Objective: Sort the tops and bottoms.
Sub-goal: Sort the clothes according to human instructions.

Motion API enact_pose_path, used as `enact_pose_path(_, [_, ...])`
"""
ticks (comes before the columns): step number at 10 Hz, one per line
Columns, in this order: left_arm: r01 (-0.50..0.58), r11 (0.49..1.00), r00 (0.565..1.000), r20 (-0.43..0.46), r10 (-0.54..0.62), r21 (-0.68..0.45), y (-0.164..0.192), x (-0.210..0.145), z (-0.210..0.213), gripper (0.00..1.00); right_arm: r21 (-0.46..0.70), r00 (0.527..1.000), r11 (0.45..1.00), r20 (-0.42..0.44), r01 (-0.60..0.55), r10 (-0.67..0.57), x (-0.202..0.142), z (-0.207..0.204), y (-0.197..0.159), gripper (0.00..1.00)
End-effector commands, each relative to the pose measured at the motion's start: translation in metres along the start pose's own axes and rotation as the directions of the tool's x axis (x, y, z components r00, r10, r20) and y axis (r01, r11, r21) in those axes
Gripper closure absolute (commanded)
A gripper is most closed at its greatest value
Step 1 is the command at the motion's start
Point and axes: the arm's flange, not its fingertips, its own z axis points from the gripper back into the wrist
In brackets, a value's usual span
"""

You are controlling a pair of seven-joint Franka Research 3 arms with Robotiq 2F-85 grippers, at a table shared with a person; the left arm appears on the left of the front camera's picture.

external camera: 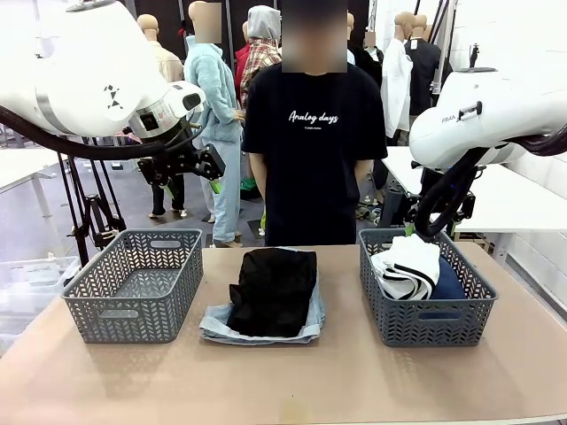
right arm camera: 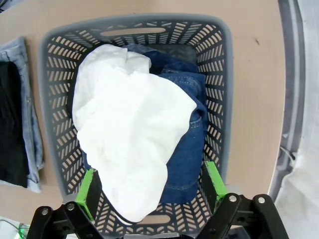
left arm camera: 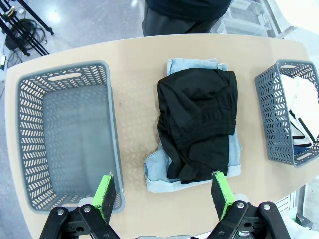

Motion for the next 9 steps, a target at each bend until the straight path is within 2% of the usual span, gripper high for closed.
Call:
enact_pose_path(1, [-0.002, 1.000, 1.000, 0.008, 0.002, -0.001, 0.0020, 0.0012, 0.0007, 0.00, 0.013, 1.000, 1.000, 0.006, -0.005, 0.005, -0.0007, -0.0002, -0.0012, 0.00])
enact_pose_path(9, [-0.002, 1.000, 1.000, 0.008, 0.002, -0.001, 0.0020, 0.0012, 0.0007, 0.00, 0.013, 1.000, 1.000, 0.006, -0.005, 0.005, -0.0007, -0.0002, -0.0012, 0.00])
